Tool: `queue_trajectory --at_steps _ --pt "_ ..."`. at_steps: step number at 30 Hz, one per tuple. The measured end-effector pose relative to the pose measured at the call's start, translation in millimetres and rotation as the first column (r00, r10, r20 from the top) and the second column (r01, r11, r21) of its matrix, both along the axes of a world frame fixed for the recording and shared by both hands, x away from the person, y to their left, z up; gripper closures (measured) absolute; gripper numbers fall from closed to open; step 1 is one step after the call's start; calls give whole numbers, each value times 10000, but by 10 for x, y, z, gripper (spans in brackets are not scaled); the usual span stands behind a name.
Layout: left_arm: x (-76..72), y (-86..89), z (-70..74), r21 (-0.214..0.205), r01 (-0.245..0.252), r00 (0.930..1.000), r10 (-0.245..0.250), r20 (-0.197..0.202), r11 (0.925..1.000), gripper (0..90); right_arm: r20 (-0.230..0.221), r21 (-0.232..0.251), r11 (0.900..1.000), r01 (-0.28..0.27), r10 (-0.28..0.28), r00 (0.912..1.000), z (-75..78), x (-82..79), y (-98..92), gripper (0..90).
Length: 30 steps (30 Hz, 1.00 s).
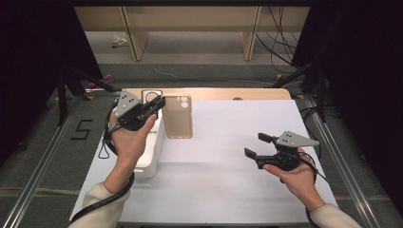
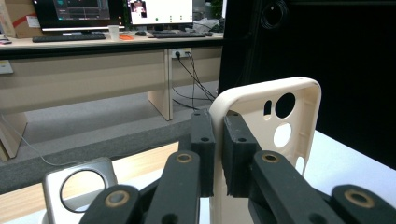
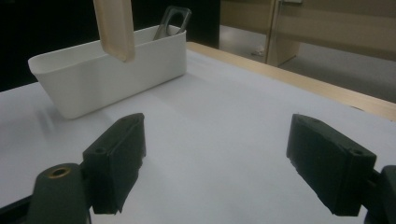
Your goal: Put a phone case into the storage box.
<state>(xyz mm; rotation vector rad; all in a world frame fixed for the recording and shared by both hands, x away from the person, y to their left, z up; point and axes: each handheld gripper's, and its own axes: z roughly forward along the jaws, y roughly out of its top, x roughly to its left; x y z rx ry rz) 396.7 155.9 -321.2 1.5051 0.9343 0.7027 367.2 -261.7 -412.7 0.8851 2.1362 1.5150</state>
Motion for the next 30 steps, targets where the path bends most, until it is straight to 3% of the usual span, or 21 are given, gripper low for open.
queue_trajectory --at_steps 17,30 --pt "90 333 210 84 -523 9982 520 296 9986 837 -78 -9 10000 18 -18 10000 -11 9 -9 206" --pt "207 564 168 325 -647 9976 639 250 9974 837 -127 0 10000 -2 2 9999 -15 12 -9 206"
